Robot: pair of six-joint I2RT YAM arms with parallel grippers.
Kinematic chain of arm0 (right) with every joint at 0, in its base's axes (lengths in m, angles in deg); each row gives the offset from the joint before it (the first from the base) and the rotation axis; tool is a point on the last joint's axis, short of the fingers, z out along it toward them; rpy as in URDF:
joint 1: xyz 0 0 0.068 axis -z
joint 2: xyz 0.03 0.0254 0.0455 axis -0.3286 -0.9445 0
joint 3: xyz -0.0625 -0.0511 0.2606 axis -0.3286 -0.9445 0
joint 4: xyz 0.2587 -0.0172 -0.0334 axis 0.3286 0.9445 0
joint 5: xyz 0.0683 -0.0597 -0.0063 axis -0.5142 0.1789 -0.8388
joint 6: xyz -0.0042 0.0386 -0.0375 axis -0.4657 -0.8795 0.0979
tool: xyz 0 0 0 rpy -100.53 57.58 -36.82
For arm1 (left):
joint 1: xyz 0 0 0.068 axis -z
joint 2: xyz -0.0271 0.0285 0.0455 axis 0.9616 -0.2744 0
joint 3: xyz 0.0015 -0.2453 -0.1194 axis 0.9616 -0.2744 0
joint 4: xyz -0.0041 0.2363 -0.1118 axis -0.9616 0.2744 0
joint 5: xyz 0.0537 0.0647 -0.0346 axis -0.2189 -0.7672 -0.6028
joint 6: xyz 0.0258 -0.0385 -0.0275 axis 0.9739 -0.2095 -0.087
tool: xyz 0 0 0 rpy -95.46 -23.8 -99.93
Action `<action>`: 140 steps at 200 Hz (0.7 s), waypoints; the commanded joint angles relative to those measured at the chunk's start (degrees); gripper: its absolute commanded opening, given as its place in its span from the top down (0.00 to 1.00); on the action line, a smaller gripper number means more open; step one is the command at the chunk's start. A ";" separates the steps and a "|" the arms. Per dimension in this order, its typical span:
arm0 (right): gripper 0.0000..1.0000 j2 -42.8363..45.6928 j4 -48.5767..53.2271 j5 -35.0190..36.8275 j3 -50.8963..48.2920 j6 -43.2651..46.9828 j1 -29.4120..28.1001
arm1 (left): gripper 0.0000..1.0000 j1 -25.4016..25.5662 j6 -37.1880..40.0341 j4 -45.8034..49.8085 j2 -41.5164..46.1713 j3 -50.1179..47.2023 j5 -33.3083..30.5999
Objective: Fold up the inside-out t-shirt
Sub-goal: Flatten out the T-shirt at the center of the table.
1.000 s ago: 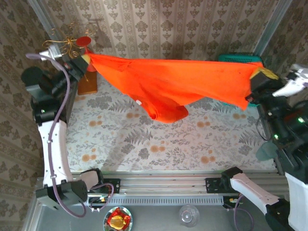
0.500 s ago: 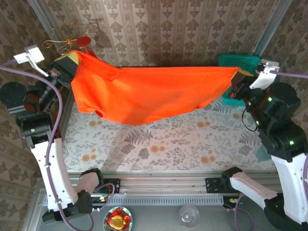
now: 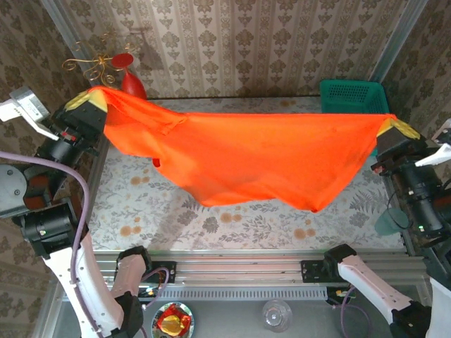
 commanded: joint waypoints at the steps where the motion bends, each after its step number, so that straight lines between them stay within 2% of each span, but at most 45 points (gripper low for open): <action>1: 1.00 -5.18 2.99 3.30 3.79 0.51 0.24 | 1.00 -0.28 -1.13 -1.67 -4.77 -0.12 -2.19; 19: 1.00 -8.67 2.00 5.33 3.06 0.44 0.25 | 1.00 2.38 -0.15 -3.71 -8.27 -1.12 -3.52; 55: 1.00 -14.62 -9.91 9.55 -5.62 1.65 0.48 | 1.00 12.38 10.35 -1.55 -16.94 -3.80 -11.52; 79: 1.00 -20.09 -17.84 9.46 -8.92 0.88 2.25 | 1.00 15.38 11.49 -6.07 -24.53 -3.75 -11.69; 90: 1.00 -23.13 -21.09 8.85 -9.20 -0.49 3.60 | 1.00 16.14 12.05 -8.92 -28.13 -2.36 -14.03; 115: 1.00 -31.46 -25.07 4.82 -4.16 -5.14 8.13 | 1.00 16.52 10.99 -11.42 -37.85 7.63 -13.90; 140: 1.00 -39.84 -24.71 0.37 6.48 -8.30 11.45 | 1.00 16.77 9.60 -8.69 -47.20 24.58 -12.67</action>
